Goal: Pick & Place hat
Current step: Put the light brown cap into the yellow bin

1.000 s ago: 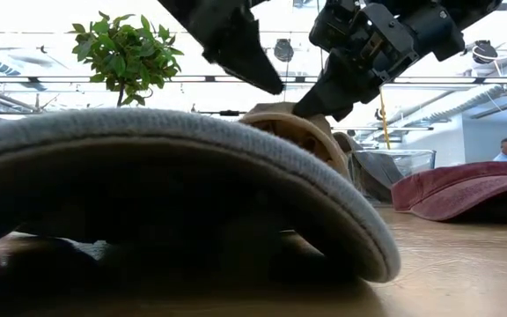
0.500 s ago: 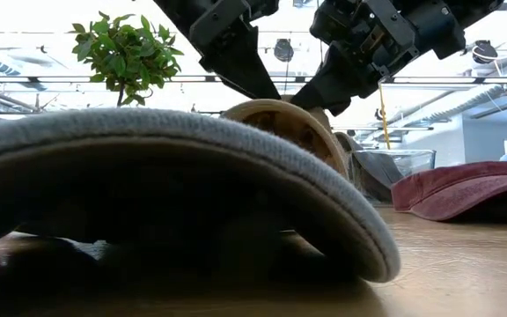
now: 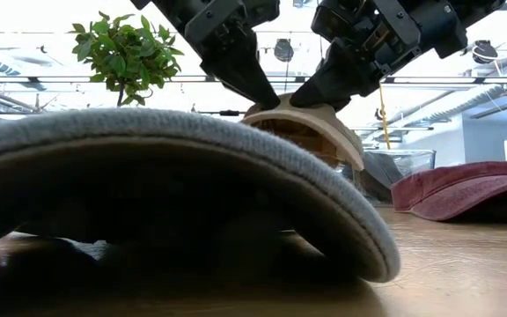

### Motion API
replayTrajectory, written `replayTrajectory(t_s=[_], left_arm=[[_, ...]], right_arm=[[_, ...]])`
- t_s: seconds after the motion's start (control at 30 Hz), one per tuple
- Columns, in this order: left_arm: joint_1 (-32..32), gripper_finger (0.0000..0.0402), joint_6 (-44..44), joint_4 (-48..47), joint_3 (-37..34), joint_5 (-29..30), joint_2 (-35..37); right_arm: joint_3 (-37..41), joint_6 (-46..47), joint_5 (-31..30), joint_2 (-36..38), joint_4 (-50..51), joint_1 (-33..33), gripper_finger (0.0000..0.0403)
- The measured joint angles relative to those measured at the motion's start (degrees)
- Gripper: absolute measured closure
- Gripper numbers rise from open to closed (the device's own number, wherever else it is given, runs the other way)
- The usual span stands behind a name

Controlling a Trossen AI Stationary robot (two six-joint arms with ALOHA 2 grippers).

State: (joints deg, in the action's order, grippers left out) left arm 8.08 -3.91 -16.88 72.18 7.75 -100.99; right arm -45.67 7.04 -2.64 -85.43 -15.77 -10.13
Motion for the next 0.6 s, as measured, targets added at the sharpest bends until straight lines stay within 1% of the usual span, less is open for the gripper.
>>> replayTrajectory(t_s=[0.13,0.17,0.23,0.3,0.47,0.6], left_arm=[[0.0,0.0384,-2.0,0.3,0.0,-1.0,0.0],[0.0,0.0390,-2.1,0.3,-0.1,-1.8,0.0],[-0.1,0.0390,-2.2,0.3,-0.1,-3.1,0.0],[-0.1,0.0387,-2.4,0.3,-0.1,-3.2,0.0],[-0.4,0.0395,-2.0,0.3,-0.1,-3.3,0.0],[-0.6,0.0391,-1.3,0.3,-0.1,-3.3,0.0]], right_arm=[[0.0,-0.7,-0.1,0.0,0.0,0.0,0.0392],[0.0,-0.7,-0.1,0.0,0.0,0.0,0.0392],[0.0,-0.9,0.0,0.0,0.0,0.0,0.0392],[0.0,-1.1,0.0,0.0,-0.1,0.0,0.0392],[0.0,-3.8,-0.1,0.0,-0.5,0.0,0.0391],[0.1,-6.6,-0.3,0.0,-2.8,-0.3,0.0375]])
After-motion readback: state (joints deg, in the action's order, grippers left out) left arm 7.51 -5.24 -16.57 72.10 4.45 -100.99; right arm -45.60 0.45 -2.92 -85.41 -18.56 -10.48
